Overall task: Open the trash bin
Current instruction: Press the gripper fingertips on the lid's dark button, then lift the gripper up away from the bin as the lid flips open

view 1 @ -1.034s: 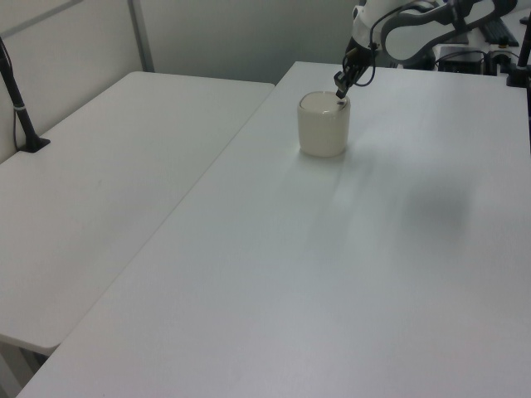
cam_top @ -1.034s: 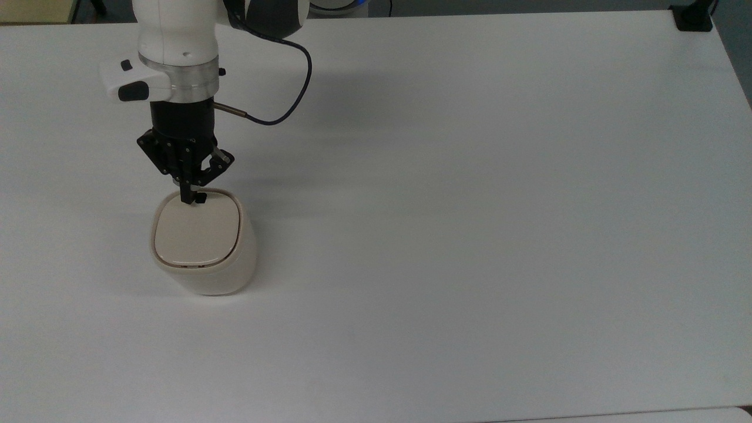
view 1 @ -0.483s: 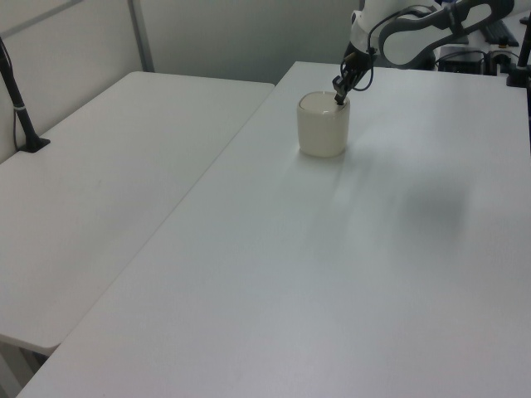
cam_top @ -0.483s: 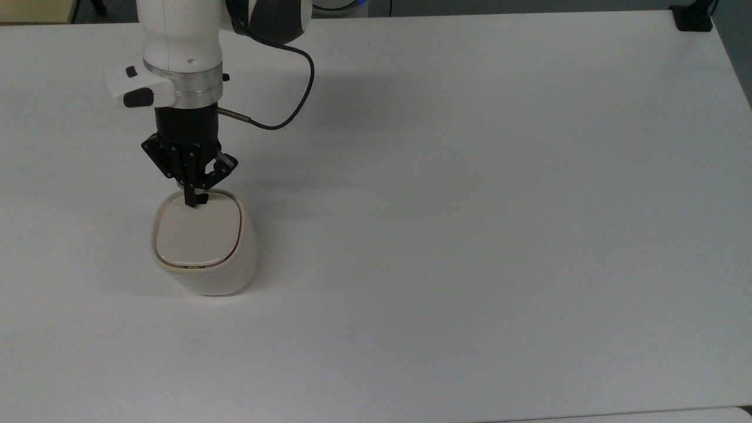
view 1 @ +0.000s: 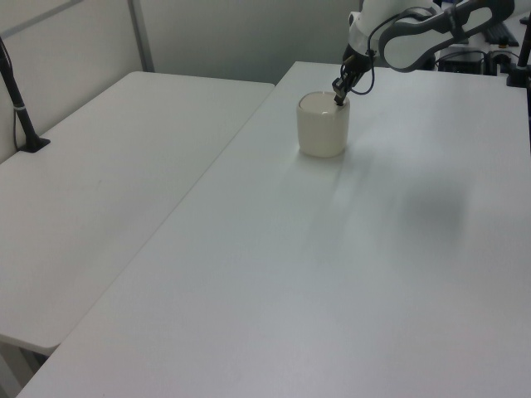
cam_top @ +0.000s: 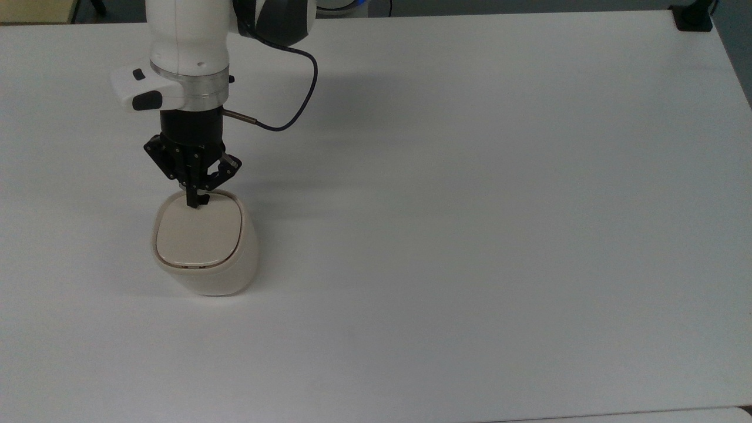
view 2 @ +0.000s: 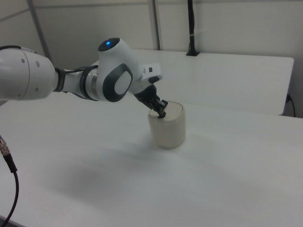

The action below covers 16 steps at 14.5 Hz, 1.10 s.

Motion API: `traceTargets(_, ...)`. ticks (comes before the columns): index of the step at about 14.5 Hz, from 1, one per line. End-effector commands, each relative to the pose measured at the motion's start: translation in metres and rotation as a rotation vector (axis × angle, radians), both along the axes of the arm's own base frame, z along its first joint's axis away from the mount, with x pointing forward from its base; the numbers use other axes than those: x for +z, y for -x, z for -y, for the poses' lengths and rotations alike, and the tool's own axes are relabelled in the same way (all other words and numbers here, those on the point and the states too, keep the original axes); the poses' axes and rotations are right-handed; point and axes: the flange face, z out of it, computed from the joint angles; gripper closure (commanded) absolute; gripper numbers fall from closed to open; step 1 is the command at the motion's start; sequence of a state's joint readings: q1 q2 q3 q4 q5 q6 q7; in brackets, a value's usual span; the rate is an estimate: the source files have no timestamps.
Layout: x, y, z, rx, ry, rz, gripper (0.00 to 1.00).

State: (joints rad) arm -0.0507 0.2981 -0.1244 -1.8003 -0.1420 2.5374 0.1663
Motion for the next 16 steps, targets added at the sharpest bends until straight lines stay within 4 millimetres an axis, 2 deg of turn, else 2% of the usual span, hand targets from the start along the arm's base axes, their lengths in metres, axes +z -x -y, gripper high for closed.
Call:
traceTargets(1,-0.021,0.002,-0.007,-0.016,-0.016,-0.021,1.00)
traceTargets(5,0.030,0.004,-0.005,-0.116,-0.061,0.070,1.00)
traceTargets(7,0.058,0.007,-0.008,-0.142,-0.081,0.057,1.00)
traceTargets(10,0.112,0.021,-0.013,-0.178,-0.156,0.028,1.00)
traceTargets(14,0.169,0.057,-0.040,-0.160,-0.194,-0.071,1.00)
traceTargets(16,0.187,0.080,-0.066,-0.126,-0.201,-0.146,1.00)
